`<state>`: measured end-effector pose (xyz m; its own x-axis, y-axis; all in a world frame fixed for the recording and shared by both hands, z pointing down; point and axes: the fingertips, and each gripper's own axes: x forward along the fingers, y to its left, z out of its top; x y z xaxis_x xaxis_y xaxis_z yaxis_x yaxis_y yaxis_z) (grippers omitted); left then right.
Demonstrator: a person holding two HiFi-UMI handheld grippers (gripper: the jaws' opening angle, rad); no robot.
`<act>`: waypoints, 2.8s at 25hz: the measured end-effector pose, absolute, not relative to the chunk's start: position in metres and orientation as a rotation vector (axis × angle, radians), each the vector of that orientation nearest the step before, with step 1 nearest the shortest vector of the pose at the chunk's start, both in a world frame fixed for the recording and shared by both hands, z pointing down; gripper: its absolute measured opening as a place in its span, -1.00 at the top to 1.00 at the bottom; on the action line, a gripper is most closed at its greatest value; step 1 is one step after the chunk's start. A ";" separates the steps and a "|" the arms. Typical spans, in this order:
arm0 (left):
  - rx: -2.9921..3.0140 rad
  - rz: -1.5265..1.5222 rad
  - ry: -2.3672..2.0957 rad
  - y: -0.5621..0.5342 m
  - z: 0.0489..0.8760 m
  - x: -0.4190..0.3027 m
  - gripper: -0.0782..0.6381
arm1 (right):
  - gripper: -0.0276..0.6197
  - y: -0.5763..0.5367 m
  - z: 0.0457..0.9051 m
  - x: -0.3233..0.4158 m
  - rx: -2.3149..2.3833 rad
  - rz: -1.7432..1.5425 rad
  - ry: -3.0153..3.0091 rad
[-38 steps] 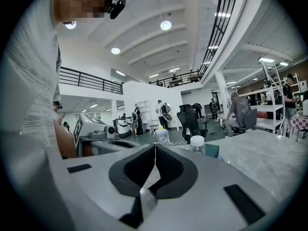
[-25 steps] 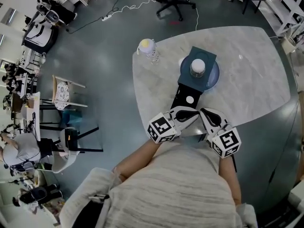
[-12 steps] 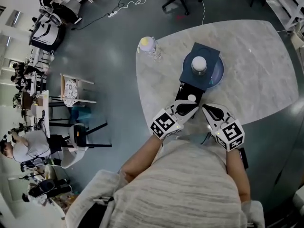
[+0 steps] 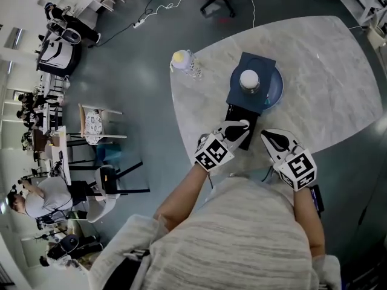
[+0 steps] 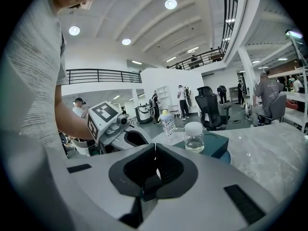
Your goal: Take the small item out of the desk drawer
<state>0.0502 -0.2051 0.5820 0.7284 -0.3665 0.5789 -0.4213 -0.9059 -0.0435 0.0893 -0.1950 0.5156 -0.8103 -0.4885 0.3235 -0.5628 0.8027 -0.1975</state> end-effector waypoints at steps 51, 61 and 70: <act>2.739 1.985 0.161 -0.211 0.693 0.047 0.16 | 0.88 -0.173 0.509 0.129 1.040 0.425 -2.682; 2.664 2.083 0.181 -0.218 0.715 0.040 0.19 | 0.88 -0.176 0.511 0.132 1.057 0.433 -2.670; 2.635 2.088 0.189 -0.216 0.723 0.039 0.27 | 0.88 -0.177 0.512 0.135 1.065 0.434 -2.657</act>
<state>0.0388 -0.2162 0.7226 0.2343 -0.0523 0.9708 0.2256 -0.9684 -0.1066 0.1349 -0.1767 0.5125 -0.7033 -0.6282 0.3328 -0.7015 0.6892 -0.1814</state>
